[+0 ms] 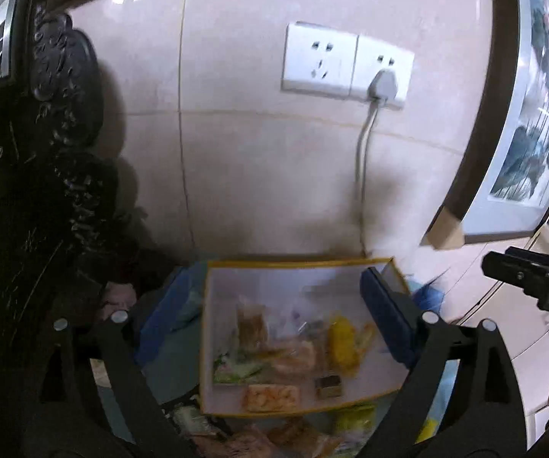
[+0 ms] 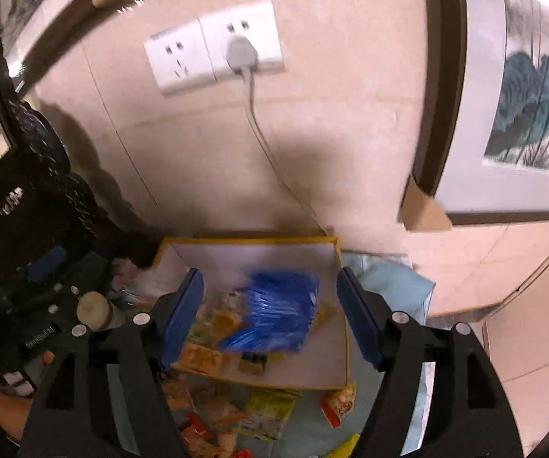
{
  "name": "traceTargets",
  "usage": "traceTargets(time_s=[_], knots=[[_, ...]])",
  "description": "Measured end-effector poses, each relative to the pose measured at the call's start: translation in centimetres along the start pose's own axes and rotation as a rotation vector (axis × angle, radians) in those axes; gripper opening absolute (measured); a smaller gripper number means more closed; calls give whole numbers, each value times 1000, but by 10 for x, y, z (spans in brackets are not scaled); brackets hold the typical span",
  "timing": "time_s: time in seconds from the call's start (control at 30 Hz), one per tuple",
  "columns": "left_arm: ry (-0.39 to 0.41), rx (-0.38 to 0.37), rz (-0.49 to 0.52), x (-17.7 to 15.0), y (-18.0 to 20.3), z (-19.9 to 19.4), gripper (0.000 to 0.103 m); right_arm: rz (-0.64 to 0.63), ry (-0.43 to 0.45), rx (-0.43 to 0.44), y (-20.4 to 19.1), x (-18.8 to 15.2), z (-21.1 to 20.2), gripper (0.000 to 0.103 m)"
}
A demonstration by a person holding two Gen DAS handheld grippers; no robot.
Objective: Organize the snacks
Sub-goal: 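Lift both packets over the yellow box and open both tools to drop them, then grasp the red-black wrapper packet with the left tool while the right tool grasps the long yellow bar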
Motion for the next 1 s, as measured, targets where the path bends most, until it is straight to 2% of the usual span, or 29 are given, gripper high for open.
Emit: traceTargets(time_s=[0.1, 0.2, 0.3, 0.4, 0.5, 0.57, 0.63, 0.9, 1.0], knots=[[-30, 39, 20, -22, -10, 5, 94, 4, -39, -25, 9, -25, 7, 73], [-70, 49, -17, -56, -25, 4, 94, 25, -98, -39, 21, -58, 10, 73], [-128, 74, -47, -105, -38, 3, 94, 26, -178, -76, 33, -106, 14, 74], [-242, 73, -76, -175, -45, 3, 94, 51, -291, -134, 49, -169, 21, 74], [-330, 79, -43, -230, -44, -2, 94, 98, -410, -194, 66, -238, 30, 74], [-387, 83, 0, -266, -40, -7, 94, 136, -445, -223, 75, -269, 32, 74], [-420, 82, 37, -287, -37, -10, 94, 168, -458, -244, 79, -286, 32, 74], [-415, 67, 126, -307, -17, -11, 94, 138, -475, -287, 70, -307, 44, 74], [-394, 31, 135, -307, -5, -11, 93, 132, -474, -278, 65, -309, 44, 74]])
Point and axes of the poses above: each gripper's, at about its wrist camera, not at the fingertips, and z roughly the way its jaws point, y to its right, x to its top, the point moved 4 cm from there along z, roughly the way its jaws point, and after that the axes turned 4 degrees about y, right-handed, at the moved point
